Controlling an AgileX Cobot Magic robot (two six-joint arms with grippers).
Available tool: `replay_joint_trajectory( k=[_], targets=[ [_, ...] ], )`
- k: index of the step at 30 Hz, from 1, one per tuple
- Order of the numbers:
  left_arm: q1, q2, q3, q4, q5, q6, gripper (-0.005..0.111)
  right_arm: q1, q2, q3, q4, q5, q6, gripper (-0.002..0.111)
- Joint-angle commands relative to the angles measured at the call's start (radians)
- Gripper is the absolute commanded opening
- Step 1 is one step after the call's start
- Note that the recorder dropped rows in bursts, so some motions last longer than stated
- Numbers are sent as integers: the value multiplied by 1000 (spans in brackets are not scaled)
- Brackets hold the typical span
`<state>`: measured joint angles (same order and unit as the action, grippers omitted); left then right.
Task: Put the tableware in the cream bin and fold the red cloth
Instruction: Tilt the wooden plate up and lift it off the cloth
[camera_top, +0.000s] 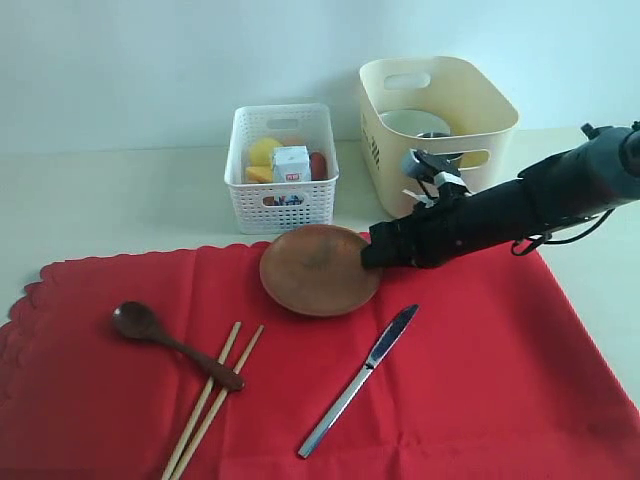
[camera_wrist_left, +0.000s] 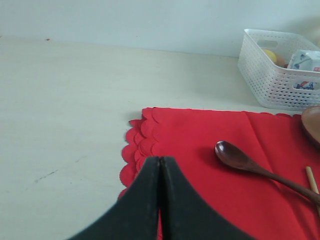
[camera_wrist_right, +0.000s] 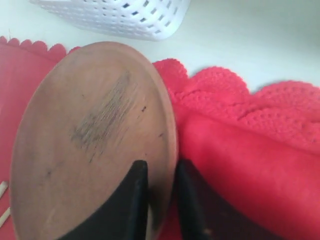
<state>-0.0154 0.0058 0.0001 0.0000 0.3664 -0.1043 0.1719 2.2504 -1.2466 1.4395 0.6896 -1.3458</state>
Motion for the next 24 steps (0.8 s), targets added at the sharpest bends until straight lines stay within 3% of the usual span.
replay_joint_trajectory(
  k=[1,12,24],
  targets=[
    [-5,-6,0,0,-8,-3,1,6,17,7,-54,-68,-13,0],
    [-5,-6,0,0,-8,-3,1,6,-90,26,-88,-60,-39,0],
    [-5,-6,0,0,-8,-3,1,6,-296,162,99,-56,-250,0]
  ],
)
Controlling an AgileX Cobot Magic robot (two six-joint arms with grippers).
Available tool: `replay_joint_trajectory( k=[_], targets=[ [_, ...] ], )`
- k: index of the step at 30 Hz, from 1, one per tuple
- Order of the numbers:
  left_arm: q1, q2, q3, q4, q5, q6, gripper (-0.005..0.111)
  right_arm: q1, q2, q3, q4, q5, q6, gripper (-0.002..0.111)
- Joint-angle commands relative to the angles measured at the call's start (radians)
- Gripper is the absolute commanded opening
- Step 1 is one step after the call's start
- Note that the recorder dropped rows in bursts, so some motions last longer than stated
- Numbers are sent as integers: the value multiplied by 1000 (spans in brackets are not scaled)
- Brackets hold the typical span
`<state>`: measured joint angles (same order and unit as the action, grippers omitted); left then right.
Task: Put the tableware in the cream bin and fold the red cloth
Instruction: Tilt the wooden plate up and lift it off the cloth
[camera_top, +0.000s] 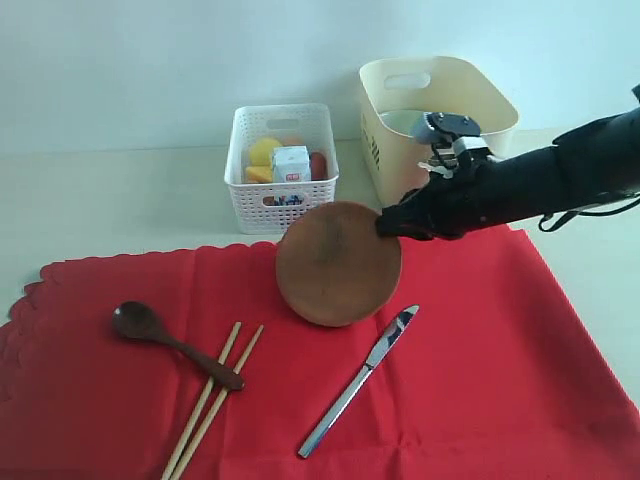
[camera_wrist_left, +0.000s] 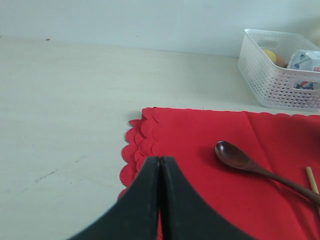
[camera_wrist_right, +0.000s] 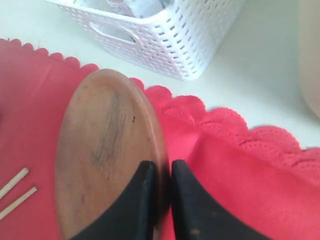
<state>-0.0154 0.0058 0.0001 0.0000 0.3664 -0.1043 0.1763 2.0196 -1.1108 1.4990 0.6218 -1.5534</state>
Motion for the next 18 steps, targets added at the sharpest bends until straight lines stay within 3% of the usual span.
replay_joint_trajectory(
  k=[1,11,18],
  targets=[
    [-5,-6,0,0,-8,-3,1,1,-77,31,42,24,-49,0],
    [-5,-6,0,0,-8,-3,1,1,-220,59,126,154,-108,0],
    [-5,-6,0,0,-8,-3,1,1,-324,52,245,-5,-154,0]
  ],
)
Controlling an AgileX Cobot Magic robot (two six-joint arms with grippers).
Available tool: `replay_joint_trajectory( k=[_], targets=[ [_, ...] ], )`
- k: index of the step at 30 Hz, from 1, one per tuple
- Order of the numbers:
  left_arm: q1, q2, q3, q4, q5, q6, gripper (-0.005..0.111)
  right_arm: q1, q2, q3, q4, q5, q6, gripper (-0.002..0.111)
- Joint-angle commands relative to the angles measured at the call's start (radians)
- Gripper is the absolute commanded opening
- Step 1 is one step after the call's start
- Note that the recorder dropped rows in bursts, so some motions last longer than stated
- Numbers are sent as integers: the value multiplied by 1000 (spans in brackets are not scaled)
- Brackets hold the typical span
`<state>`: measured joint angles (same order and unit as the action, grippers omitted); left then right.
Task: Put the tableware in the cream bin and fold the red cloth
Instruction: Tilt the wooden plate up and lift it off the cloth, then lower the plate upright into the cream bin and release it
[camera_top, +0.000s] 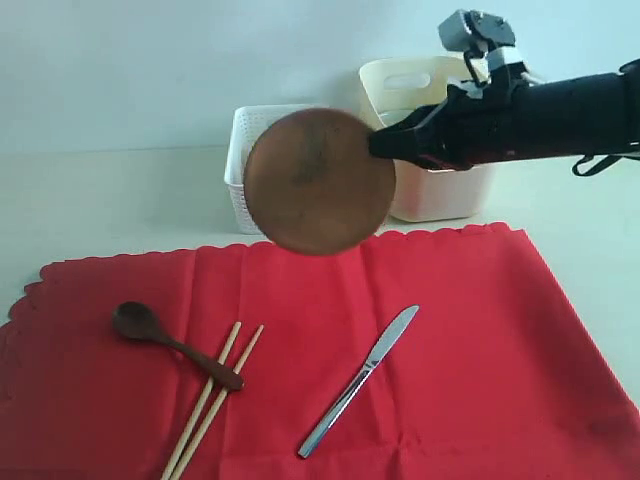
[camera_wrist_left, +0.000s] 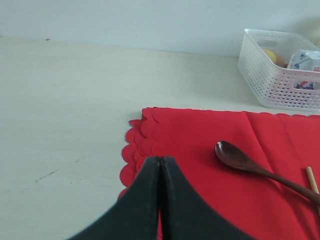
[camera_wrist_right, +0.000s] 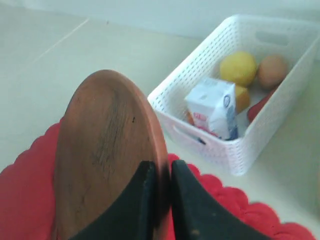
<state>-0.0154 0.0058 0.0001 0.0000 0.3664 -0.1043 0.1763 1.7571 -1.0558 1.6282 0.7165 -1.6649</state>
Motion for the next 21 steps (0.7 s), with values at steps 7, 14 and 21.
replay_joint_trajectory(
  k=[7,14,21],
  targets=[
    [-5,-6,0,0,-8,-3,1,1,-76,-163,116,-330,-37,0],
    [-5,-6,0,0,-8,-3,1,1,-51,-347,111,-616,-42,0],
    [-5,-6,0,0,-8,-3,1,-3,20,-439,67,-828,-149,0]
  ],
)
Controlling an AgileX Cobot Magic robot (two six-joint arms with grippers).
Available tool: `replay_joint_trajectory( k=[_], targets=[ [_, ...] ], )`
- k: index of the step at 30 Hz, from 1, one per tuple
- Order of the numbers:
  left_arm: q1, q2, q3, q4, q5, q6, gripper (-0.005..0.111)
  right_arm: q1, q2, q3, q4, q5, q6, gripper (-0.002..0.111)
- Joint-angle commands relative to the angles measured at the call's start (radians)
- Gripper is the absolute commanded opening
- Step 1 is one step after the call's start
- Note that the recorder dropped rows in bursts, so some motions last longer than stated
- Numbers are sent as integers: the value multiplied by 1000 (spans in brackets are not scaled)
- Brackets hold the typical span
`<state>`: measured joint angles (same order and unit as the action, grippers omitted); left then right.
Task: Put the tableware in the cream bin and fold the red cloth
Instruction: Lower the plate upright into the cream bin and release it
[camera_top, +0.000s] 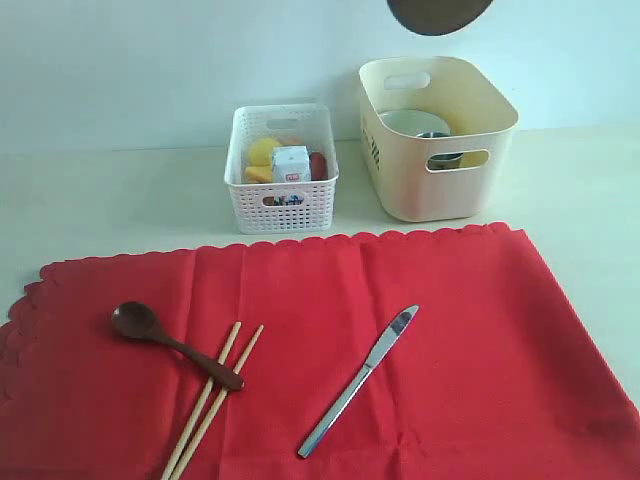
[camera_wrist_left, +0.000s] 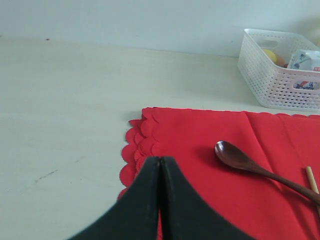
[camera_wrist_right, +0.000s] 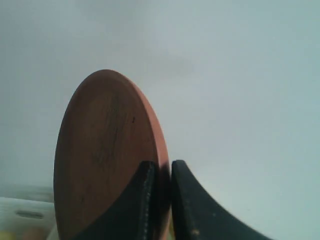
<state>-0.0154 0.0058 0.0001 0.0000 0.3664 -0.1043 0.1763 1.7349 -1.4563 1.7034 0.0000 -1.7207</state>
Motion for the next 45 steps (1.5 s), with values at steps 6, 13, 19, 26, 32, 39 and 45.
replay_joint_trajectory(
  k=[6,13,19,26,32,39,45],
  targets=[
    [-5,-6,0,0,-8,-3,1,-4,125,-45,-21,-172,-197,0],
    [-5,-6,0,0,-8,-3,1,-2,219,-104,-14,-241,-296,0],
    [-5,-6,0,0,-8,-3,1,-2,269,-137,17,-267,-387,0],
    [-5,-6,0,0,-8,-3,1,-2,296,-148,-11,-303,-387,0],
    [-5,-6,0,0,-8,-3,1,41,305,-148,-54,-332,-387,0],
    [-5,-6,0,0,-8,-3,1,79,358,-148,-110,-407,-387,0],
    [-5,-6,0,0,-8,-3,1,79,395,-148,-115,-466,-387,0]
  ],
)
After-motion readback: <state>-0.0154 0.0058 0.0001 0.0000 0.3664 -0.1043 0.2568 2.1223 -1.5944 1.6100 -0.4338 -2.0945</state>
